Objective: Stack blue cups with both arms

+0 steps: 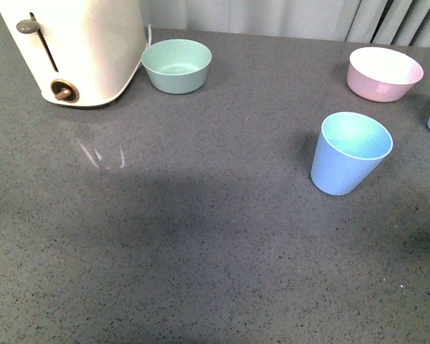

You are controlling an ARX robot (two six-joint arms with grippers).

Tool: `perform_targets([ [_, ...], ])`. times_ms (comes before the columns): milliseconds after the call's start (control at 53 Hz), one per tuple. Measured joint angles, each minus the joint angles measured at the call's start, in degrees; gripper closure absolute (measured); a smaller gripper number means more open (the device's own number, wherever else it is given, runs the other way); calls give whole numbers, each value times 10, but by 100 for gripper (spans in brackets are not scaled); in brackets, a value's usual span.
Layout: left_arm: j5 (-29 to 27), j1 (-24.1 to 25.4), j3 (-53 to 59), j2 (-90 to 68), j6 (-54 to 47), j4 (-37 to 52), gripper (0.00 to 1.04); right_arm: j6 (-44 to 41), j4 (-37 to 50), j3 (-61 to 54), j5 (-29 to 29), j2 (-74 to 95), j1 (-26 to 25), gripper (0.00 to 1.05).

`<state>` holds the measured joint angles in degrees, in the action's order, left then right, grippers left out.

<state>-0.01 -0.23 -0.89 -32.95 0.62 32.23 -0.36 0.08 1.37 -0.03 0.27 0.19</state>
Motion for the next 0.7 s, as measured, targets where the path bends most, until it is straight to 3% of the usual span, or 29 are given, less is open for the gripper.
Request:
perform_targets([
  [698,0,0,0,208,0,-200,103,0,0,0,0,0,0,9],
])
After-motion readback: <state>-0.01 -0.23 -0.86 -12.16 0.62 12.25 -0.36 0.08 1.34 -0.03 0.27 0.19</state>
